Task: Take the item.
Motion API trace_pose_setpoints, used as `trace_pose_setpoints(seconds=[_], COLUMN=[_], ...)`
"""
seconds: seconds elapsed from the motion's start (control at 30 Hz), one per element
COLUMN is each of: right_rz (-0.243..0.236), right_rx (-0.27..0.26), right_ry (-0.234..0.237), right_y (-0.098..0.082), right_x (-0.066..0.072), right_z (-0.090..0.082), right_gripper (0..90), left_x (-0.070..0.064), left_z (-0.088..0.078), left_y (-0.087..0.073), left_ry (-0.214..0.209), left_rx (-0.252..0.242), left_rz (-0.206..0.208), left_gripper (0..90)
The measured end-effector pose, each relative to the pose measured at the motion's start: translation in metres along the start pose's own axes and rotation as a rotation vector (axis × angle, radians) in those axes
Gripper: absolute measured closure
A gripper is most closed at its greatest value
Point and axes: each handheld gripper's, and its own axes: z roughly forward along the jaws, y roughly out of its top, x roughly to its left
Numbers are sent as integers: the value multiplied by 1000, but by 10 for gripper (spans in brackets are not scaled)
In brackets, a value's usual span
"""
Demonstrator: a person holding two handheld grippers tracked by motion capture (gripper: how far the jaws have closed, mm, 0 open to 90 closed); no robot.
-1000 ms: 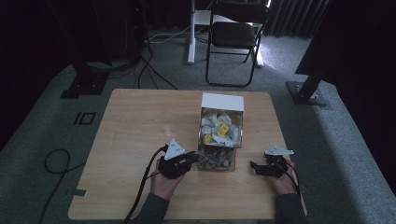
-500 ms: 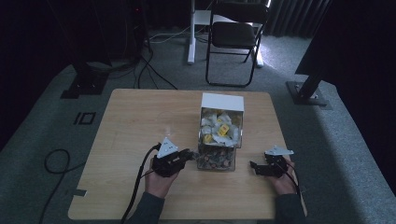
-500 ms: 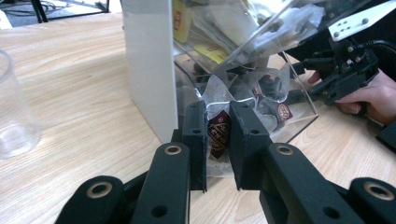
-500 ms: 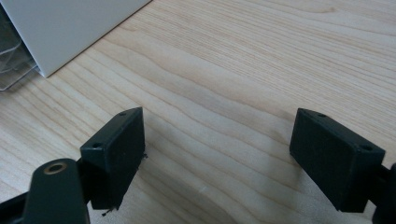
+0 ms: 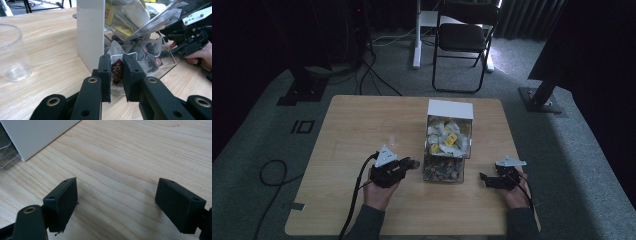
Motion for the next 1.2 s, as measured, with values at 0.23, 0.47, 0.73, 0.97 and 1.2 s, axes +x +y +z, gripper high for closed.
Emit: trace_pose_setpoints(seconds=[0.23, 0.47, 0.73, 0.97, 1.2], right_rz=[-2, -2, -2, -2, -2], right_rx=[0, 0, 0, 0, 0], right_ry=[-1, -1, -1, -1, -1], right_y=[0, 0, 0, 0, 0], right_x=[0, 0, 0, 0, 0], right_z=[0, 0, 0, 0, 0], right_gripper=[179, 179, 179, 179, 179], left_x=[7, 14, 20, 29, 39], left_z=[-4, -9, -11, -9, -8], left_y=[0, 2, 2, 3, 5], left_ry=[16, 37, 51, 73, 101], left_rx=[-4, -14, -20, -19, -23], left_rz=[-8, -12, -23, -28, -38], left_gripper=[785, 785, 785, 785, 785])
